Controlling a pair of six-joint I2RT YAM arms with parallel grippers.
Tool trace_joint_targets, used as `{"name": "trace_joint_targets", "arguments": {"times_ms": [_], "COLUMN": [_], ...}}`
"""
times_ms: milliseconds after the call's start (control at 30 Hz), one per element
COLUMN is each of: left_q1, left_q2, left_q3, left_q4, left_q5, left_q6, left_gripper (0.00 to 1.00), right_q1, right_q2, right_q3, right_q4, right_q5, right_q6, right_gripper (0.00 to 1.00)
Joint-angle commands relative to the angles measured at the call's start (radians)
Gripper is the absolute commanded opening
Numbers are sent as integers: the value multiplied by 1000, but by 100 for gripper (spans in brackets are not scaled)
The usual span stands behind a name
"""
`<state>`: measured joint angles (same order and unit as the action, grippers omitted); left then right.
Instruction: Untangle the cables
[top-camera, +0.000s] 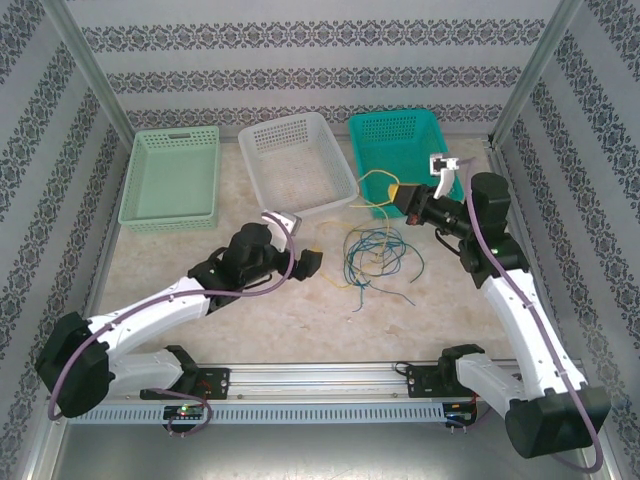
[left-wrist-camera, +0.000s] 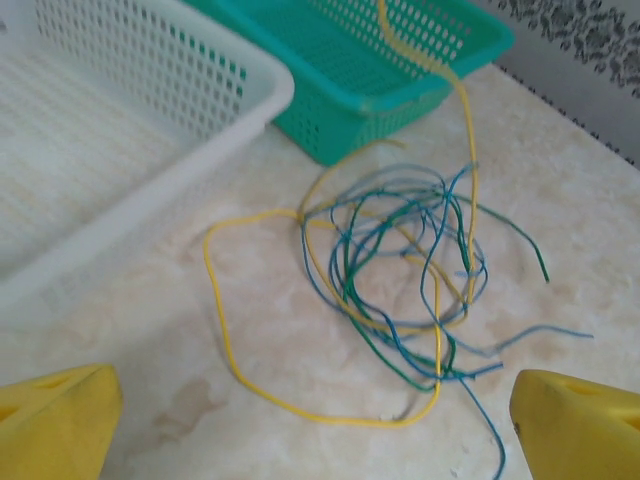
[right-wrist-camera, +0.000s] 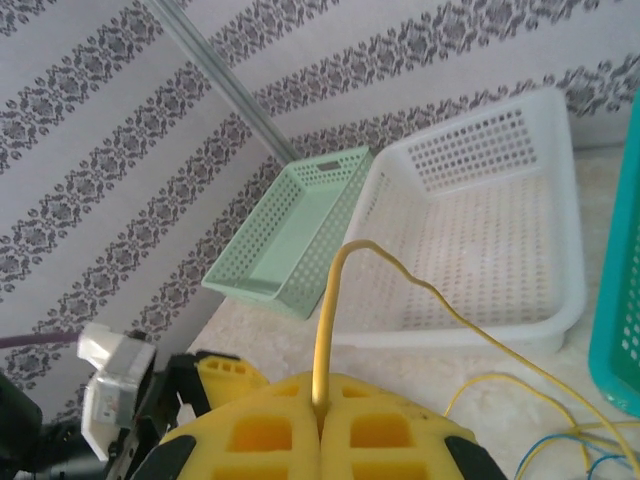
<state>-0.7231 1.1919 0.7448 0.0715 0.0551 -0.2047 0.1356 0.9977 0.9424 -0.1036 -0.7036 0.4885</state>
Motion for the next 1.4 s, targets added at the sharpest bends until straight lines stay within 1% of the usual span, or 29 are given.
{"name": "trace_joint_targets", "arguments": {"times_ms": [0,100,167,300,433,533,633,667,733,767,800,833,900,933,967,1000,1033,1100,1233,1300,1367], "left_q1": [28,44,61,117,126,128,133,135,138,139,143,146,151,154,156,158,163,167,167,169,169], "left_q2": [82,193,259,368,448,509,548,559,580,588,593,591,580,568,557,542,529,508,474,466,462], "left_q3": [131,259,314,390,471,541,582,592,619,634,646,652,647,641,630,617,603,593,601,614,633], "left_q4": [-12,-32,-18,50,62,46,64,74,63,46,29,15,-8,-21,-30,-38,-45,-58,-65,-60,-59], "left_q5": [-6,48,74,246,334,385,434,458,480,487,497,511,513,499,482,459,441,405,378,370,373], "left_q6": [116,176,194,188,221,233,220,216,214,214,216,217,217,218,218,217,213,192,141,108,79], "left_gripper": [100,100,100,100,99,95,90,84,59,43,31,21,7,1,0,0,0,0,0,0,0], "right_q1": [11,12,12,10,10,10,9,7,3,0,-4,-9,-26,-38,-49,-61,-73,-82,-66,-44,1], "right_q2": [25,32,16,-14,3,23,42,44,47,48,51,53,49,48,50,58,68,80,53,39,39], "right_q3": [16,37,38,33,37,25,31,30,30,32,38,46,60,69,81,98,111,119,72,47,13], "right_q4": [62,67,73,69,79,130,116,108,113,112,102,73,-14,-77,-142,-212,-265,-291,-203,-189,-189], "right_q5": [-75,-148,-178,-190,-224,-261,-282,-278,-285,-291,-296,-287,-226,-166,-91,-12,41,68,78,113,154], "right_q6": [63,64,49,35,54,91,86,80,79,79,73,53,1,-26,-48,-74,-94,-111,-84,-112,-155], "right_gripper": [1,2,4,4,5,5,5,7,9,11,14,18,22,29,46,70,96,98,98,98,98]}}
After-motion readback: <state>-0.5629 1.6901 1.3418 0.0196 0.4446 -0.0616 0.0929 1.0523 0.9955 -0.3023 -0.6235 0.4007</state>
